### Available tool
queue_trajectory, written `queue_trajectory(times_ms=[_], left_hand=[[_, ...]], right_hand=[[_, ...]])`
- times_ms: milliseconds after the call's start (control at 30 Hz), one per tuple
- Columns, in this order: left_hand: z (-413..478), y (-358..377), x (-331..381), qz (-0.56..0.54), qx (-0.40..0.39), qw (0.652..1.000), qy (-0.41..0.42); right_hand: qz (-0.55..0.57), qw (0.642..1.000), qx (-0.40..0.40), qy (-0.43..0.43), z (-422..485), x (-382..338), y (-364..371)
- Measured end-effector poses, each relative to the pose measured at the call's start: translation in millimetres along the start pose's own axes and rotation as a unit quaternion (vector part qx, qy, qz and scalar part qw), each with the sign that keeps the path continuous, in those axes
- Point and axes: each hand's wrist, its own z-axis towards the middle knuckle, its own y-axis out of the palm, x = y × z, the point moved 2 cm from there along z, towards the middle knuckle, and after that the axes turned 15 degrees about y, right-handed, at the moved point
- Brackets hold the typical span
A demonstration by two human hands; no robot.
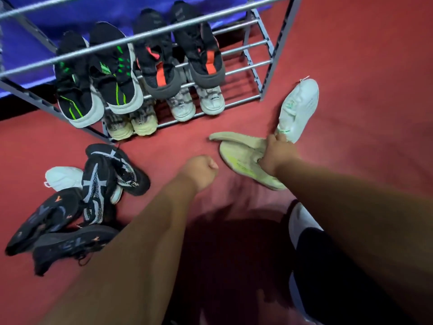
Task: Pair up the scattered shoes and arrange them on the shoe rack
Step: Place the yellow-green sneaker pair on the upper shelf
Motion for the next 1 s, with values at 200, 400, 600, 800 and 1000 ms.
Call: queue_trajectory(times_ms=[200, 400, 600, 800, 1000], left_hand=[[21.4, 19.8, -7.5, -0.051, 0.005, 0.996, -0.072], [27.9, 39.4, -9.4, -0.078, -0.028, 0.991, -0.105], [27.0, 57.3, -9.8, -0.091, -0.070, 0.984, -0.137], [20.3, 58.1, -3.8, -0.039, -0.010, 0.984, -0.176], [12.4, 50.1, -7.7, -0.136, 0.044, 0.969, -0.201]], right_hand=[[-0.118, 0.989, 0.082, -0.042, 30.0, -0.8, 0.5], [-0.075, 0.993, 0.051, -0.081, 43.2, 0.9, 0.2], [-0.025, 0.988, -0.103, -0.108, 43.9, 6.9, -3.1], [0.005, 0.969, -0.227, -0.101, 26.1, 3.9, 26.8], [0.037, 0.976, -0.194, -0.090, 22.1, 2.5, 41.9]])
